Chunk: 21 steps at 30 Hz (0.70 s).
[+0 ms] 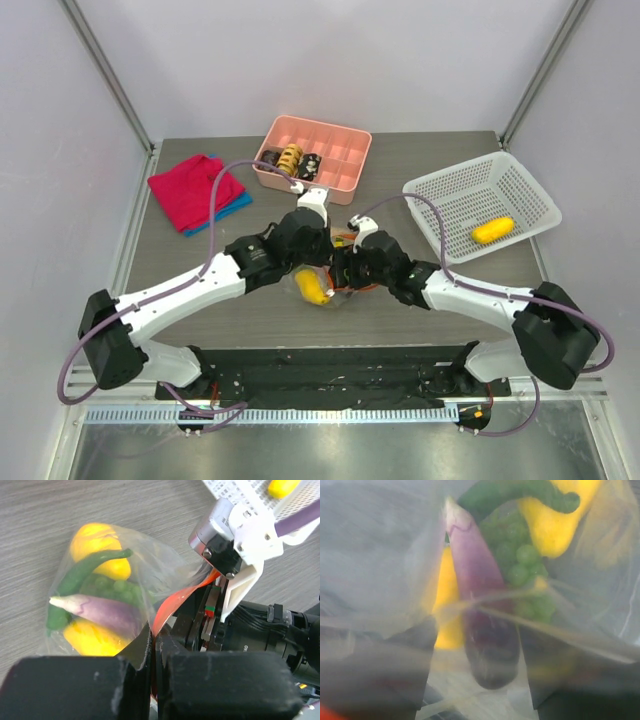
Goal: Open the zip-top bag and remove the fake food
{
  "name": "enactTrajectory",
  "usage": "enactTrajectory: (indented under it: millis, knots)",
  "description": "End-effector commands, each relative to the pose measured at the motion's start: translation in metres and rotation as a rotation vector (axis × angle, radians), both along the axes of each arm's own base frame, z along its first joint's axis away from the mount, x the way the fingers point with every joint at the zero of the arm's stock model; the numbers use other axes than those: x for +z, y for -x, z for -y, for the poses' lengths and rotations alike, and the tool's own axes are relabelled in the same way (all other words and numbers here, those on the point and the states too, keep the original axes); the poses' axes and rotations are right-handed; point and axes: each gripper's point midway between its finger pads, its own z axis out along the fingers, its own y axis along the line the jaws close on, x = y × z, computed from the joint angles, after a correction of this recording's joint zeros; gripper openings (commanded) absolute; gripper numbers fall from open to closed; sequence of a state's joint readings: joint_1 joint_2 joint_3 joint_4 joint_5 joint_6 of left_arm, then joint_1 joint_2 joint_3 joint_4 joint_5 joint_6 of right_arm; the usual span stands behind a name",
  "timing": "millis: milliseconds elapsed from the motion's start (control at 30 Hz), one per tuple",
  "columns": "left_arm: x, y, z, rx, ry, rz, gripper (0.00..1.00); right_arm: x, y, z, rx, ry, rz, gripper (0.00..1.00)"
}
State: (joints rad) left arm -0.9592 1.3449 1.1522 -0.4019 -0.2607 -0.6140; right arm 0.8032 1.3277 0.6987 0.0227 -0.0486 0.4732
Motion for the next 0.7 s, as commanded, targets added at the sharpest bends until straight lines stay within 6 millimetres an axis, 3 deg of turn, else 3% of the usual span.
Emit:
enactTrajectory:
  millis: [0,267,433,633,667]
  knots:
    - [-0.004,-0.002,0.019,-0.004,0.060,-0.003,0.00,0.002,-0.004,-0.021,0.064,-0.089,0.067,0.75]
    - [-0.033,-0.005,0.016,0.038,0.015,-0.028,0.00,-0.050,0.004,-0.017,0.040,0.026,0.042,0.77]
    - [-0.045,-0.004,0.009,0.058,-0.003,-0.035,0.00,-0.068,0.002,-0.009,-0.007,0.083,0.070,0.75]
    - [-0.051,-0.003,0.002,0.075,-0.019,-0.036,0.00,-0.078,0.006,-0.010,-0.007,0.103,0.067,0.58]
    - [-0.054,-0.002,0.000,0.079,-0.023,-0.039,0.00,-0.078,0.006,-0.010,-0.002,0.107,0.069,0.48]
